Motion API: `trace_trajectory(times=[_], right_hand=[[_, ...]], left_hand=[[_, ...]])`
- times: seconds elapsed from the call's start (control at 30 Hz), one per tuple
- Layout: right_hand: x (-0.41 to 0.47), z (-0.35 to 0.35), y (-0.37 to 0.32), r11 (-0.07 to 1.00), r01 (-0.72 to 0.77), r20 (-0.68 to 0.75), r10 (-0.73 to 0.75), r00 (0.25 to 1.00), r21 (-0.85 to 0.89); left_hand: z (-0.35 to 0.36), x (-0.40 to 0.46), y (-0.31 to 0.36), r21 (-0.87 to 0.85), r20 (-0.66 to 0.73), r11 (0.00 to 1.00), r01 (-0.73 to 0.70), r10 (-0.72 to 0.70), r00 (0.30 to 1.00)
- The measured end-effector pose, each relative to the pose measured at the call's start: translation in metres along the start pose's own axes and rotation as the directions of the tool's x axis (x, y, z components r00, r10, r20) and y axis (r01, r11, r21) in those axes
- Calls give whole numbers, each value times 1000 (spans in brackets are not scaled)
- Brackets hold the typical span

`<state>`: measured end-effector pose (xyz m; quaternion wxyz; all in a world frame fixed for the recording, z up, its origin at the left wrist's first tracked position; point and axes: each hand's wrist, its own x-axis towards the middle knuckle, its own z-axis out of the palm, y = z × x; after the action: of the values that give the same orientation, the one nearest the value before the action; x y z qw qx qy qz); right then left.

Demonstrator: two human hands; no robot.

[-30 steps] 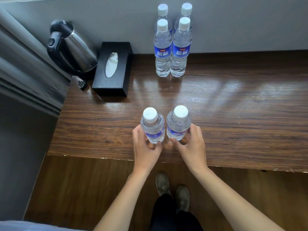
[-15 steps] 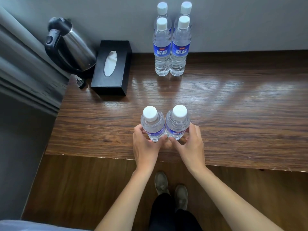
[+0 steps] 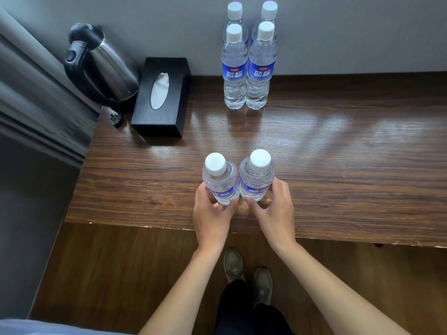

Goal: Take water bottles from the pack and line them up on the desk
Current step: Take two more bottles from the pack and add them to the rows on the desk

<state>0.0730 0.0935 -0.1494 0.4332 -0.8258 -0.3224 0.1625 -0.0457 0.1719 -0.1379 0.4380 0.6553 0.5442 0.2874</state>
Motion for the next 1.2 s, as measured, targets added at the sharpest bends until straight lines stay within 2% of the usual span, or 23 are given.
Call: trace_trajectory(times=[0.13, 0.33, 0.53, 0.87, 1.2], right_hand=[[-1, 2, 2, 1000, 9, 4, -9, 1000, 13], [-1, 0, -2, 1000, 2, -22, -1, 1000, 31], [-5, 3, -5, 998, -61, -66, 62, 996, 27], [-5, 18, 0, 989, -97, -89, 107, 990, 116], [23, 25, 1, 991, -113, -113, 120, 986, 65]], left_hand=[[7, -2, -1, -20, -49, 1000, -7, 6, 999], [11, -4, -3, -77, -43, 997, 21, -24, 999], [8, -12, -7, -125, -23, 986, 107, -111, 994], [14, -10, -8, -108, -71, 993, 53, -61, 996], [22, 19, 6, -97, -47, 993, 64, -69, 997]])
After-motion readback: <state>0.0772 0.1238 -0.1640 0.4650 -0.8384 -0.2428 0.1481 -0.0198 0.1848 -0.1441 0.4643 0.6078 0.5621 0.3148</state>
